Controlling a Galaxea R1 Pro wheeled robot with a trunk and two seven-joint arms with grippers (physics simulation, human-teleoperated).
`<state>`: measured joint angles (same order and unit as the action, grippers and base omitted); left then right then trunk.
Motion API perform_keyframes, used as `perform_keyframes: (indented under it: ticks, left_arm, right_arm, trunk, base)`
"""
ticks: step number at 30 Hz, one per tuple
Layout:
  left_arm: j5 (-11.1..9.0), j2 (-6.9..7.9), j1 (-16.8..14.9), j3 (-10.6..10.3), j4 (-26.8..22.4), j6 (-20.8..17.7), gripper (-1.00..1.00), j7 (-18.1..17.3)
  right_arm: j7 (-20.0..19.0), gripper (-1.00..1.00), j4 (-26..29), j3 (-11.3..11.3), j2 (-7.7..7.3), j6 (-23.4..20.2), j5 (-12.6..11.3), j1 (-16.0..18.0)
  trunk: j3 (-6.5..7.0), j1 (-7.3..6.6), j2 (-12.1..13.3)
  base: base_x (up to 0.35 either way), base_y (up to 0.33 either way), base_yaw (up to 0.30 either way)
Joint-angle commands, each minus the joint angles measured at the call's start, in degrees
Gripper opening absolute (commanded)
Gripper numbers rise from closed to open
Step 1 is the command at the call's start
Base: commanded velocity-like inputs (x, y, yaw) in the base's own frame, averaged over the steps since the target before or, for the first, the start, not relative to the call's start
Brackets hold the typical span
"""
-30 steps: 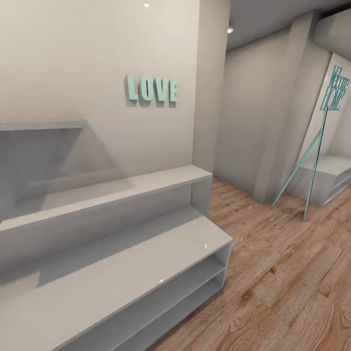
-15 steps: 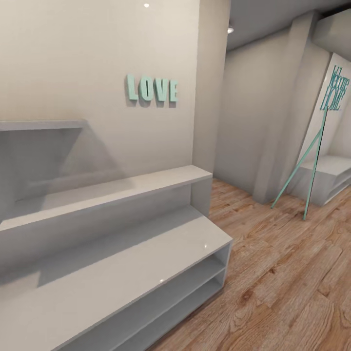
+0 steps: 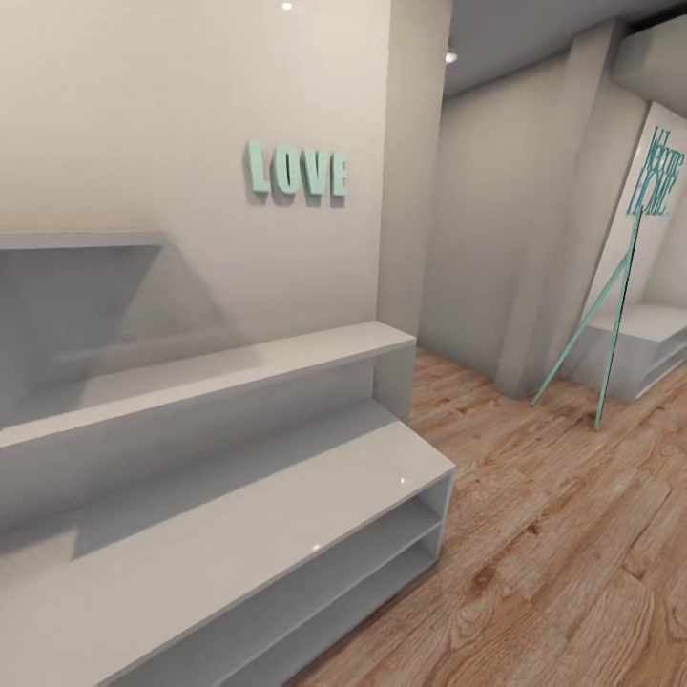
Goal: Pick up the two gym shoes and the two sandals from the corridor floor and place them onto the hallstand (shoe rack) in the corridor, making sure they are on the rack and not on the floor. Arrange them so the two gym shoes are next to each other and the two sandals are next to each other.
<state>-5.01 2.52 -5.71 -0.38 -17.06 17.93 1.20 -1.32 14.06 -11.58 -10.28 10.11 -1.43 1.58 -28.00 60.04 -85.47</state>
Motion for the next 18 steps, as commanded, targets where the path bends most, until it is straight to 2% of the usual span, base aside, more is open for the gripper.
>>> perform_keyframes:
  ticks: [1,18]
  left_arm:
    - [0.0,0.00,0.0,0.0,0.0,0.0,1.00,0.0]
    - [0.0,-0.12,0.0,0.0,0.0,0.0,1.00,0.0]
  right_arm:
    - [0.0,1.00,0.0,0.0,0.00,0.0,0.0,0.0]
    - [0.0,1.00,0.0,0.0,0.00,0.0,0.0,0.0]
  trunk:
    - [-0.19,0.23,-0.4]
    - [-3.24,3.96,-7.2]
  base:
    - [0.000,0.000,0.000]
    - [0.000,0.000,0.000]
